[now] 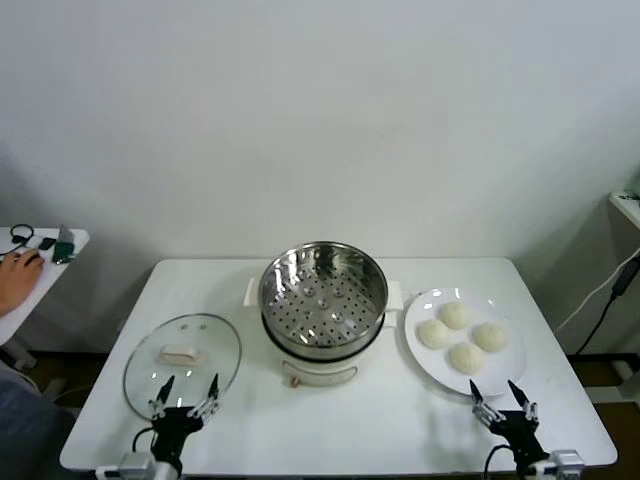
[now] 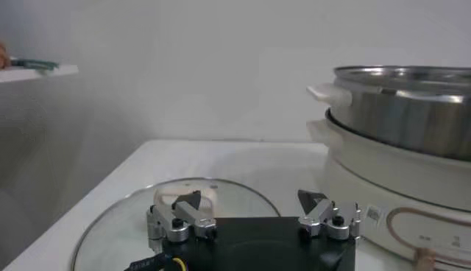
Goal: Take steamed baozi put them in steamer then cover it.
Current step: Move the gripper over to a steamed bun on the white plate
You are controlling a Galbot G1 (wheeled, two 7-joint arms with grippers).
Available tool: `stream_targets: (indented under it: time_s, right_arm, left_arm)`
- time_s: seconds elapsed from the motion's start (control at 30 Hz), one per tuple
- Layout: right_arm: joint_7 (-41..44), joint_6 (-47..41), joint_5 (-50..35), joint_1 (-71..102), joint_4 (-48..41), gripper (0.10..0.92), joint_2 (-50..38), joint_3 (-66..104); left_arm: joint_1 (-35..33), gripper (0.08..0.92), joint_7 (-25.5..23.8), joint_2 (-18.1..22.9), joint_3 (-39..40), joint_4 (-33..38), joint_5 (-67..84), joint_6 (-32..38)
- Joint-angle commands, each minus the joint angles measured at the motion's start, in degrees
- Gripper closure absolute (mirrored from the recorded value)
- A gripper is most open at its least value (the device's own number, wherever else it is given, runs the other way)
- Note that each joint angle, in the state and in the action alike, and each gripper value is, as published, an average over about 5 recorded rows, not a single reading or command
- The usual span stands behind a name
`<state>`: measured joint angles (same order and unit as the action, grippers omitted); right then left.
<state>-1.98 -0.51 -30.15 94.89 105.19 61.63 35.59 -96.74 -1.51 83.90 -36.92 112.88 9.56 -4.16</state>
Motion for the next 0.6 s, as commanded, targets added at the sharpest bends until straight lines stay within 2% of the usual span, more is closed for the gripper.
stream_targets:
  time_s: [0.03, 0.23, 0.43, 0.6]
  right_arm:
    - [-2.21, -11.30, 1.83, -6.92, 2.54, 0.203, -3.84, 1.50]
    - [2.21, -20.30, 2.01, -23.48, -3.16, 0.203, -16.21, -0.72]
    - [17.93, -22.22, 7.35, -37.77, -14.80, 0.203, -31.90, -11.78]
    - [36.76, -15.64, 17.39, -47.42, -22.63, 0.203, -41.84, -23.85]
  left_arm:
    - [0.20, 0.177, -0.25, 0.02, 0.13, 1.53, -0.45, -0.27]
    - [0.23, 0.177, -0.48, -0.06, 0.79, 2.01, -0.99, -0.02]
    - [0.43, 0.177, -0.78, -0.16, 1.38, 2.17, -1.38, 0.36]
    - [0.82, 0.177, -0.97, -0.45, 1.48, 1.90, -1.39, 0.57]
